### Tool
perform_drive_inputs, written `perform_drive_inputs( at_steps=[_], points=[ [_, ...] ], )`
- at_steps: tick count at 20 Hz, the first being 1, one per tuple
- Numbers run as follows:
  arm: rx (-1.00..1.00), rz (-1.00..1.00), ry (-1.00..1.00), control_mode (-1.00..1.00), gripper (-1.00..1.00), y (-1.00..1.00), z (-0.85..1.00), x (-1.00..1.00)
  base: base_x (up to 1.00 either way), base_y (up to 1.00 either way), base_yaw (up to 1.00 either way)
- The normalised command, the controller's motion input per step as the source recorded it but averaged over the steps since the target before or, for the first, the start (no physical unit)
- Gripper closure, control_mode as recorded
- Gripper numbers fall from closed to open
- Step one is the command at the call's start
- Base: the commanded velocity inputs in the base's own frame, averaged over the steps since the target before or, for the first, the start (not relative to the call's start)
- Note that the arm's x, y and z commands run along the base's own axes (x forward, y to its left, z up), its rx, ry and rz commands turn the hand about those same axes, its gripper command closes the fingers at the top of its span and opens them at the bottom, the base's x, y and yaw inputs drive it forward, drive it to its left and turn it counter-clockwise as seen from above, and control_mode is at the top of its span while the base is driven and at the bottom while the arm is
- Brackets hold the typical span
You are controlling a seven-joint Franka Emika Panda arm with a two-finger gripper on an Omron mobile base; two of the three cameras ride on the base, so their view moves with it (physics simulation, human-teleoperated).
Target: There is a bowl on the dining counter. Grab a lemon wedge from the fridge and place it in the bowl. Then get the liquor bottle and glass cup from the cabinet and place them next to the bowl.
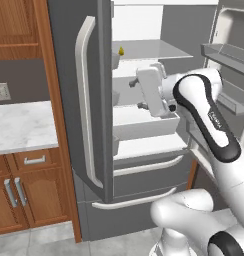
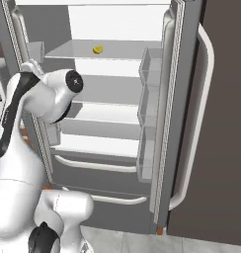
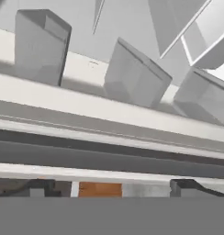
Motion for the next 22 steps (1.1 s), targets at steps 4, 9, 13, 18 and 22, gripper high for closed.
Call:
perform_drive_inputs(
  at_steps=[4, 9, 13, 18, 22],
  points=[
    [0.25, 0.08, 0.32, -1.0, -1.0, -0.08, -0.01, 1.0, 0.0, 0.0, 0.0],
    [0.24, 0.07, 0.31, -1.0, -1.0, 0.01, -0.1, 0.9, 0.0, 0.0, 0.0],
    [0.17, 0.12, 0.21, -1.0, -1.0, 0.32, -0.14, 0.36, 0.0, 0.0, 0.0],
    [0.1, 0.12, 0.14, -1.0, -1.0, 0.61, -0.1, 0.05, 0.0, 0.0, 0.0],
    [0.04, 0.13, 0.09, -1.0, -1.0, 0.75, -0.08, -0.02, 0.0, 0.0, 0.0]
  ],
)
